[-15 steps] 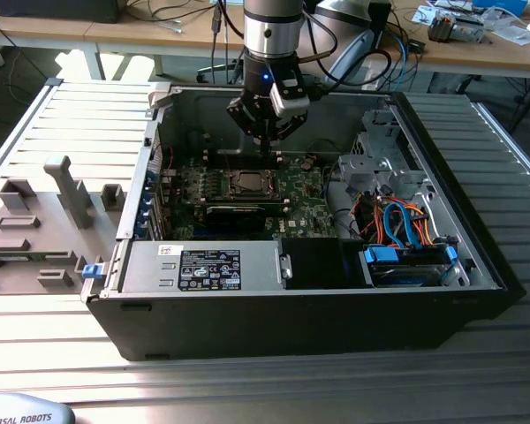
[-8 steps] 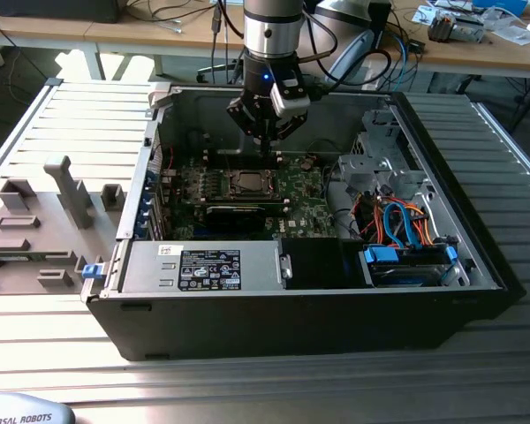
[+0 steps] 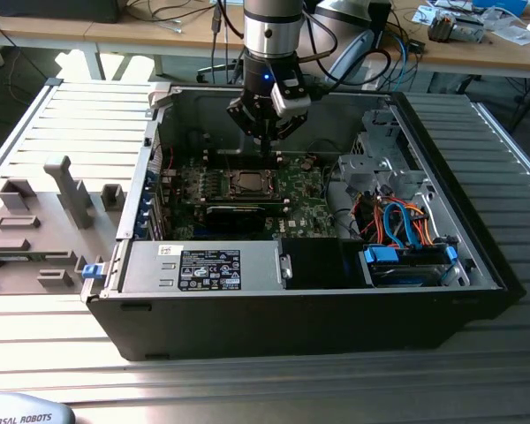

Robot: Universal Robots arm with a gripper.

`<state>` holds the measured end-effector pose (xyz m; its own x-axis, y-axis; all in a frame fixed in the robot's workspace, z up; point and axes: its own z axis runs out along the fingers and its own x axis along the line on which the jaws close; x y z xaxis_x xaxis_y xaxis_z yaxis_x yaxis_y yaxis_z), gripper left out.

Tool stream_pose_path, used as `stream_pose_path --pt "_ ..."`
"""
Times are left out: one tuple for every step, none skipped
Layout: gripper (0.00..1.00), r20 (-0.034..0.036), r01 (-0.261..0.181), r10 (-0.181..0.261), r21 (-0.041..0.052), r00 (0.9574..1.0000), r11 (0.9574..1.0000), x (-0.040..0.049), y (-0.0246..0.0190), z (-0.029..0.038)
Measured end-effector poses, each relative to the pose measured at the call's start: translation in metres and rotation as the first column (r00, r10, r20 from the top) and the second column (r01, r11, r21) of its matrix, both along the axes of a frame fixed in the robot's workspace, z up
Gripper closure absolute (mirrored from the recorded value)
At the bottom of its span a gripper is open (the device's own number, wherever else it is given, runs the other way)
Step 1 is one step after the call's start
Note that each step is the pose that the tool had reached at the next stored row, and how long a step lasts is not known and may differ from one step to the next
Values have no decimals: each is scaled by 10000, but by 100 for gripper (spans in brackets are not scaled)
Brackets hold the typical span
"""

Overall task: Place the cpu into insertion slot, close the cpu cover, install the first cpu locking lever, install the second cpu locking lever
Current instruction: 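Install the first cpu locking lever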

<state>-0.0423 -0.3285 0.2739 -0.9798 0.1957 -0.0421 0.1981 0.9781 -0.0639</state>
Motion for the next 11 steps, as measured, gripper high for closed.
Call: stream_pose_path --pt "89 -1 -27 27 0 10000 10000 0 0 0" --pt "89 -1 -52 52 0 10000 10000 0 0 0" --pt "89 0 -71 71 1 10000 10000 0 0 0" --pt "89 0 -97 97 4 10000 10000 0 0 0" --pt "89 0 -126 126 9 9999 9999 0 0 0" --pt "89 0 -146 146 11 9999 9999 0 0 0" --pt "89 -1 -167 167 12 9999 9999 0 0 0" --pt "89 -1 -207 207 13 9998 9998 0 0 0" --pt "89 -1 -262 262 12 9997 9997 0 0 0" --pt "89 -1 -308 308 13 9995 9995 0 0 0" --pt "89 -1 -341 341 12 9994 9994 0 0 0"
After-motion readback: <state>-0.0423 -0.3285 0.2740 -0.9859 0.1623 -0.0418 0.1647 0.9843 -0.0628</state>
